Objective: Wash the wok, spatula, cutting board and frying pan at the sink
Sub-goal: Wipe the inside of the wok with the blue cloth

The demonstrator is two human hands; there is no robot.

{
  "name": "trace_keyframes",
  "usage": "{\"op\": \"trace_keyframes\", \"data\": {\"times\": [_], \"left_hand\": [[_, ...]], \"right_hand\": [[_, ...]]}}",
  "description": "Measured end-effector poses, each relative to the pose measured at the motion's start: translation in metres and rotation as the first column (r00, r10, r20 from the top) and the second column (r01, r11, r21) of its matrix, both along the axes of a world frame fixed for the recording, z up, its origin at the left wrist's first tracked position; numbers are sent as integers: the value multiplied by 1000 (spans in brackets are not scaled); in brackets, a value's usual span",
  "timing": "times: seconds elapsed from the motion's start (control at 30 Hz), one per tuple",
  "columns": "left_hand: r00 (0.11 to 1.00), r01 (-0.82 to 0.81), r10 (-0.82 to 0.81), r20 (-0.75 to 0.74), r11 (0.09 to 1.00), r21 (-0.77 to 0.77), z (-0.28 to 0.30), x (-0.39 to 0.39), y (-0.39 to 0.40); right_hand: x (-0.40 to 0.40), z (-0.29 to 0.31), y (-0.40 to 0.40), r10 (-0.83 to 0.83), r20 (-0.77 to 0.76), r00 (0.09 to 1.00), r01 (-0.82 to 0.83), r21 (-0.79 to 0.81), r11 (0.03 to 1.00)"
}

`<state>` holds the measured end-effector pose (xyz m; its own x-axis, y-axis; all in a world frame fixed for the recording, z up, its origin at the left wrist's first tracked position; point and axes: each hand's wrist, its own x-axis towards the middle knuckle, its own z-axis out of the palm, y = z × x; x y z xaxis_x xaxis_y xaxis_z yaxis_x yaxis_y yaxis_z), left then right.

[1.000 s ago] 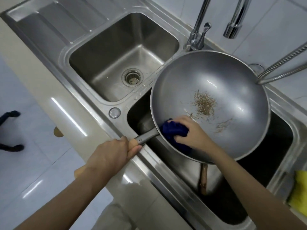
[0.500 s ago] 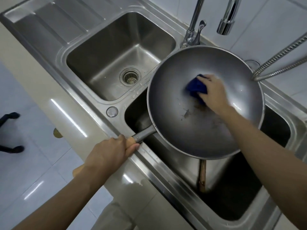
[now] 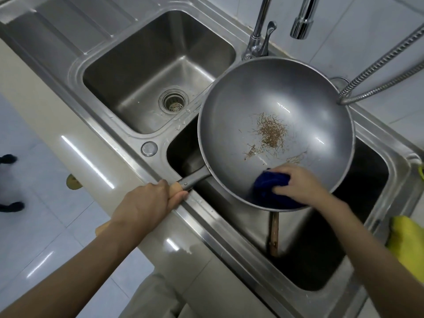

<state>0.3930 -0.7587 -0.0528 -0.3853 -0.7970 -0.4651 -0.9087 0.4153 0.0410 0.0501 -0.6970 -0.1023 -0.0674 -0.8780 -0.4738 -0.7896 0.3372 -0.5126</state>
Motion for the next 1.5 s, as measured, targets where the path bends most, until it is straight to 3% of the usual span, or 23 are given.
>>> {"op": "trace_keyframes", "data": {"times": [0.1,0.17,0.27,0.33,0.43,0.57,0.73,0.87,0.93,1.03,1.1,1.17,1.27,1.37,1.5], "left_hand": [[1000,-5,5,11,1000,7,0,-1,0],[1000,-12,12,2,1000,16,1,0,-1],[1000,-14,14,-7,1000,19,0,1,-1],[1000,-12,13,-9,1000,16,-1,2,0],[1000,14,-14,-3,1000,-8,-3,1,0],[1000,-6,6,-28,1000,0,-6,1,-1],[999,-12,11,-49,1000,-7,-6,4,0],[998,-24,26,-58,999,39,-5,4,-3],[999,-5,6,-47,1000,25,-6,4,-2],[999,15,-14,-44,1000,5,-5,4,-1],[999,20,-19,-48,1000,13,-3,3,-1],[998,16,-15,-53,1000,15,-3,3,-1],[998,6,-6,-60,1000,7,-5,3,0],[997,-11,10,-78,1000,-7,-5,3,0],[994,-14,12,-108,1000,-23,-5,4,1]], "right_hand": [[-53,9,-19,54,-242,969,-55,1,998],[-76,11,-38,94,-461,882,-125,-38,991],[-93,-1,-63,1,-688,725,-212,-223,952],[-91,-7,-84,-107,-717,689,-222,-349,910],[-64,-11,-125,-285,-569,772,-57,-508,860],[13,-27,-163,-355,-19,935,265,-628,732],[112,-24,-126,-208,369,906,348,-368,863],[106,-11,-41,-103,543,834,244,-196,950],[78,-3,-9,-57,478,876,127,-116,985],[31,-1,6,76,174,982,-72,-25,997],[1,-9,3,108,-37,993,-109,-6,994],[-21,-17,-4,45,-283,958,-65,-64,996],[-30,-25,-14,-121,-565,816,-6,-218,976],[-11,-28,-21,-180,-570,802,59,-223,973],[29,-22,-10,-46,-238,970,14,-136,991]]}}
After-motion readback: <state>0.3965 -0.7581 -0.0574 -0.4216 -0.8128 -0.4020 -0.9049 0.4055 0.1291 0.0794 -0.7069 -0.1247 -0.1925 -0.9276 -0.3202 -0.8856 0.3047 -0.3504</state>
